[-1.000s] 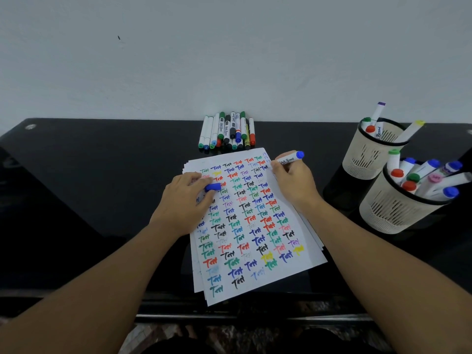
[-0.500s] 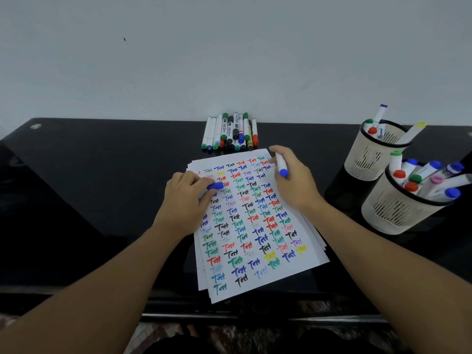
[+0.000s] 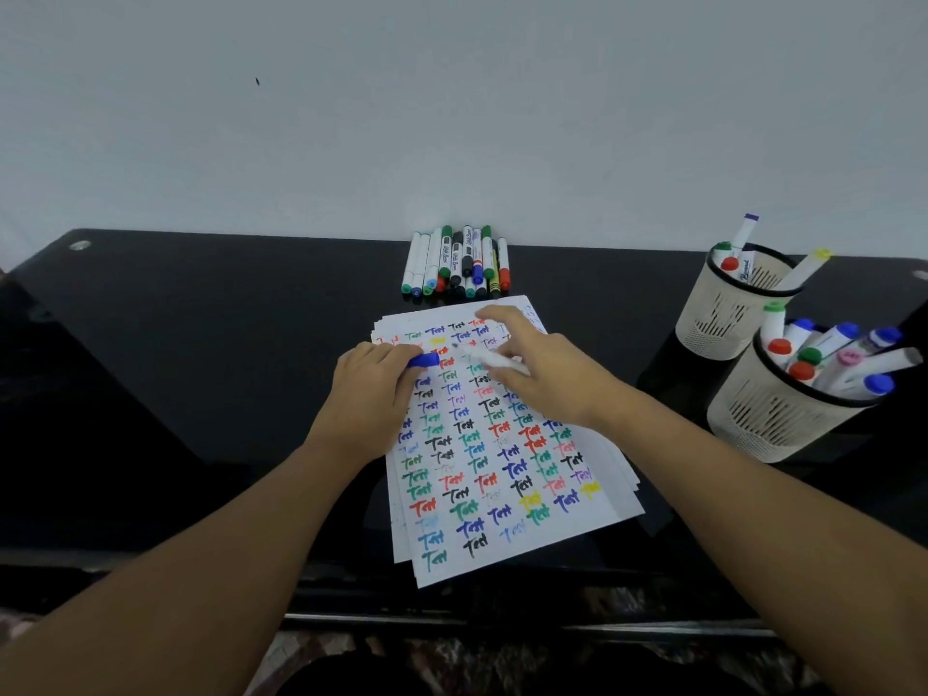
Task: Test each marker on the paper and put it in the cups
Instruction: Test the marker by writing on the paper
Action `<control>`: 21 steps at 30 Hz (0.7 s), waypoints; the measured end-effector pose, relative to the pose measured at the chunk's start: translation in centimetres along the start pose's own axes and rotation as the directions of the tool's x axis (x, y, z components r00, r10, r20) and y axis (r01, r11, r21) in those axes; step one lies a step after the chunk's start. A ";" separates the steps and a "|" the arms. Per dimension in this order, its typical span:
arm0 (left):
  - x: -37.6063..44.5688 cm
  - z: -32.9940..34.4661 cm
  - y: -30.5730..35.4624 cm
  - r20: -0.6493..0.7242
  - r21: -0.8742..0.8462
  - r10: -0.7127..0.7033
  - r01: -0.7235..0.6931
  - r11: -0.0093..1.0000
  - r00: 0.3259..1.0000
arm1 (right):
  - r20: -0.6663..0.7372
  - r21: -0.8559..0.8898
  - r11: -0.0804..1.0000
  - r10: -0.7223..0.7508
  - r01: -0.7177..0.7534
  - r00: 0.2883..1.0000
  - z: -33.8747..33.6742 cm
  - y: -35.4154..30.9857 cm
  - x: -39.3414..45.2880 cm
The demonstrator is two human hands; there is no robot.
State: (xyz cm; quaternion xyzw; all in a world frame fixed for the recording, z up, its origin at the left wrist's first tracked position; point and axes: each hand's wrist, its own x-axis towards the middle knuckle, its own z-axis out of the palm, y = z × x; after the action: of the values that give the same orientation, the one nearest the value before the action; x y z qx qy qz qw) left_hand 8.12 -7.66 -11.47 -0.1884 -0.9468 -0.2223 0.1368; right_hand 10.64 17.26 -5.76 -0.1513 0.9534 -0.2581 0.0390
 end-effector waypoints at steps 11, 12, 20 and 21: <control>-0.1 0.0 0.0 0.008 -0.007 0.049 -0.048 0.999 0.999 | -0.055 -0.076 0.997 0.003 -0.007 0.998 1.0 0.9 1.0; -0.1 -0.1 0.0 0.012 -0.007 0.054 -0.054 0.999 0.998 | -0.052 -0.078 0.997 -0.002 -0.002 0.999 1.0 0.8 1.2; -0.4 -0.2 0.0 -0.038 0.004 0.155 -0.155 0.988 0.987 | -0.093 -0.254 0.963 -0.123 0.096 0.988 2.0 -1.5 2.5; -0.5 -0.3 0.0 -0.042 -0.002 0.162 -0.162 0.987 0.986 | -0.093 -0.306 0.947 -0.126 0.092 0.988 1.9 -1.5 2.5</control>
State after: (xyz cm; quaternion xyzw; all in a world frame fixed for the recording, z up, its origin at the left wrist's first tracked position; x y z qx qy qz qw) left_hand 8.59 -7.88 -11.39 -0.2606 -0.9246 -0.2168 0.1736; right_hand 9.00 14.35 -6.63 -0.1935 0.9724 -0.1196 -0.0523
